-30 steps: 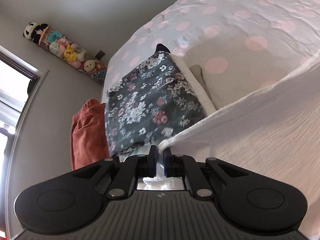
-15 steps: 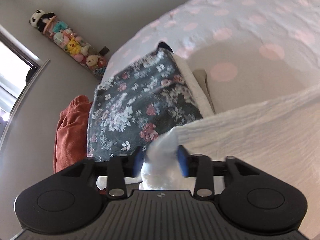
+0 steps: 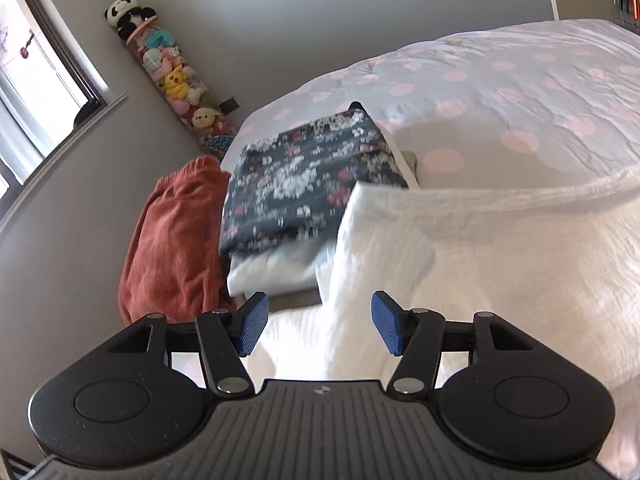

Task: Fold clothes

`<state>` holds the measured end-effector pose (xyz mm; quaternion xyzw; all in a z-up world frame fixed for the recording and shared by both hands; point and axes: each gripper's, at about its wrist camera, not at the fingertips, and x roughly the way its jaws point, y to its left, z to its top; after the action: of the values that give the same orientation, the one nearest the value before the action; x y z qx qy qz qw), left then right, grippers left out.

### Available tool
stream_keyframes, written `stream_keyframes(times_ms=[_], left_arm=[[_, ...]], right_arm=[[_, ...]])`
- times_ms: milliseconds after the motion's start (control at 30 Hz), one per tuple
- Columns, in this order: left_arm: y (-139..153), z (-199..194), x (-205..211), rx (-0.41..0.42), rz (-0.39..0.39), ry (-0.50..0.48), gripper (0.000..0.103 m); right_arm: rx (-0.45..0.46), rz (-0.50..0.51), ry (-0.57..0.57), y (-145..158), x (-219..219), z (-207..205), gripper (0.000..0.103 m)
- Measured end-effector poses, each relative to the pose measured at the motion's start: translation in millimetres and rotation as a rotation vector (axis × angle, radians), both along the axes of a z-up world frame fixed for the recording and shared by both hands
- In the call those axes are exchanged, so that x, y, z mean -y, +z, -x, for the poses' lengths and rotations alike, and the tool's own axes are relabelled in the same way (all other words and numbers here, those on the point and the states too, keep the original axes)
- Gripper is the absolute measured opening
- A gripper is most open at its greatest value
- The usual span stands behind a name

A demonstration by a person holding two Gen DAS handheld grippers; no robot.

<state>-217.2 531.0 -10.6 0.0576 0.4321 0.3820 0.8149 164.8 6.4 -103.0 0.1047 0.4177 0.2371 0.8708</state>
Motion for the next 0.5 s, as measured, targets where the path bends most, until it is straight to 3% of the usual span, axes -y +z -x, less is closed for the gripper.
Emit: stream_keyframes(times_ms=[200,400,467,500], left_arm=[[-31.8,32.9,14.1,0.057,0.033,-0.043,0.05],[-68.9,26.1,0.2,-0.058,-0.02,0.002,0.05],[-75.0,28.4,-6.6,-0.068,-0.017,0.033,0.044],[-77.3,30.1,-10.0,-0.069,-0.013,0.048,0.031]], right_arm=[[0.008,-0.052,0.005,-24.2,6.6,49.3,0.033],[0.025,-0.02,0.014,-37.0,-2.9,49.8,0.033],[0.036,0.003,0.027,-39.3,-7.4,50.4,0.034],[0.037,0.008,0.028,-40.2,-8.5,50.3,0.034]])
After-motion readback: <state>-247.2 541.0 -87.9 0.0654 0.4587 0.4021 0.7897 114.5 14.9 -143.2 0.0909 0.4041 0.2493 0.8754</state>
